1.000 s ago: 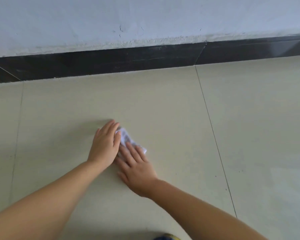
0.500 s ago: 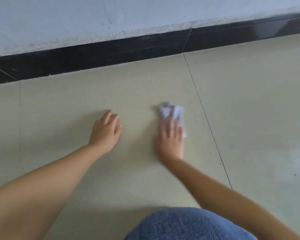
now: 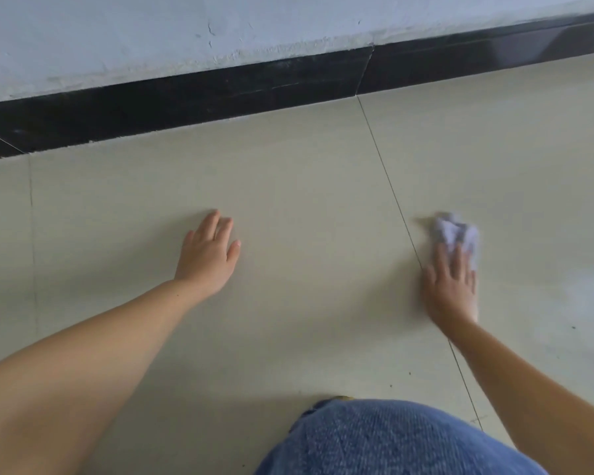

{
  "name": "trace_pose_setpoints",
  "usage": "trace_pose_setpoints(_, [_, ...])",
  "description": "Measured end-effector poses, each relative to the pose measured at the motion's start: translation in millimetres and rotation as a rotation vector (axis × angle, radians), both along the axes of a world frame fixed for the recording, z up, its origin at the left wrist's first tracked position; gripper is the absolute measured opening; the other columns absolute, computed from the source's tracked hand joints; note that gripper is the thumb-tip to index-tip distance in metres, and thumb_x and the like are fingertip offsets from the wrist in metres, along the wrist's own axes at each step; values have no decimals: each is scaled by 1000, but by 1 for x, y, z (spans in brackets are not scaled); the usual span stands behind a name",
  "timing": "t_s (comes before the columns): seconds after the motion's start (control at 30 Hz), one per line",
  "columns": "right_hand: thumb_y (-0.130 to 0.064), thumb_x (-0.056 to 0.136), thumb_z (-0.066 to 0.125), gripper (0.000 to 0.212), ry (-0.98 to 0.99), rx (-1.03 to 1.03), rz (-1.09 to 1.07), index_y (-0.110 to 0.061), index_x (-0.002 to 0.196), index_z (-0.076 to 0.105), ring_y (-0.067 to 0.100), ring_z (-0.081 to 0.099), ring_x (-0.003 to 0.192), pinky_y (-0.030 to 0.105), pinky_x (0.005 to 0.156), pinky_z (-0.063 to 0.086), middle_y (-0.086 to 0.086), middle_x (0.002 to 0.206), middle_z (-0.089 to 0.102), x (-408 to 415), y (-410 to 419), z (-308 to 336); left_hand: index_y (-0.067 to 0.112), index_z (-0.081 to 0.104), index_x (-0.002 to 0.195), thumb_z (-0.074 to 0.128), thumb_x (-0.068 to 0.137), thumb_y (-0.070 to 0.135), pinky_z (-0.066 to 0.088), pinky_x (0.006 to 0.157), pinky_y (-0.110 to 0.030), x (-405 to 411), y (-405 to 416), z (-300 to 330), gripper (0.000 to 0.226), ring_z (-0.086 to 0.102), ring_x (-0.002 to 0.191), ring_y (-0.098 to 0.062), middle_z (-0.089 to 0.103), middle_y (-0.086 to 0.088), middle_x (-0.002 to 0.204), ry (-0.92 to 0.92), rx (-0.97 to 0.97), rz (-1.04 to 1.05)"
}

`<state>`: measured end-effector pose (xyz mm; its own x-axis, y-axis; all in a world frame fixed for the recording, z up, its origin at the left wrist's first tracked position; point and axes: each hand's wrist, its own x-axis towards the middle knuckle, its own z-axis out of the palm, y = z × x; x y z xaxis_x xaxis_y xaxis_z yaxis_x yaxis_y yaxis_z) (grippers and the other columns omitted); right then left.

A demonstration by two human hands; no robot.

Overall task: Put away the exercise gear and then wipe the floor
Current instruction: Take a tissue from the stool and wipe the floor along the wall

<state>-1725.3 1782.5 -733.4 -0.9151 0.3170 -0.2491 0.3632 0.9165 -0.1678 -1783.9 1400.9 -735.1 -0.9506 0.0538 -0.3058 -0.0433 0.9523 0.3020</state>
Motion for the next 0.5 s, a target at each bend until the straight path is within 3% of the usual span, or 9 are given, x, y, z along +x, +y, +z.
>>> trace_pose_setpoints(0.07, [-36,101,24,57,-72,-27,-259,-20,153,5,28,-6,147,42,119,-1,12,160,-6,-9,-8,2,6,37,142,43,97,27,21,114,-45,1,2,0,49,22,143,-28,22,-16,155,2,-14,10])
trace_pose_setpoints(0.13, [-38,100,25,60,-85,-19,-248,-15,153,7,31,-6,147,41,118,-5,15,159,-5,-5,-60,-4,5,37,141,45,97,26,20,113,-46,1,6,0,49,24,142,-30,23,-18,154,3,-23,26])
trace_pose_setpoints(0.2, [-44,95,25,65,-23,-21,42,-13,151,18,35,5,146,44,117,-1,17,158,7,17,-130,-13,4,38,140,46,96,26,21,112,-47,1,8,0,50,25,141,-31,24,-20,153,2,-31,37])
trace_pose_setpoints(0.27, [-43,87,37,66,49,-37,454,-12,145,38,38,22,142,47,115,14,18,154,25,49,-193,-17,5,37,141,46,96,26,21,112,-47,0,8,-1,50,24,142,-31,23,-19,153,-11,-50,35])
trace_pose_setpoints(0.37, [-49,88,35,60,-61,-66,996,-23,141,44,29,29,140,44,115,21,7,153,33,75,-217,-15,6,37,141,45,97,26,22,113,-47,-2,5,-1,50,24,142,-30,22,-17,154,-13,-40,26])
trace_pose_setpoints(0.43, [-47,91,34,55,-38,-55,1106,-27,142,42,25,33,140,40,116,14,4,152,34,65,-184,-19,7,37,142,44,97,27,21,114,-46,-2,3,-1,50,25,142,-29,22,-16,155,-16,-40,17])
trace_pose_setpoints(0.5, [-38,92,38,55,20,-58,978,-25,145,37,27,32,140,38,116,12,8,155,26,51,-130,-22,7,37,142,43,97,28,22,114,-47,-1,2,0,50,24,142,-29,22,-16,155,-19,-46,10])
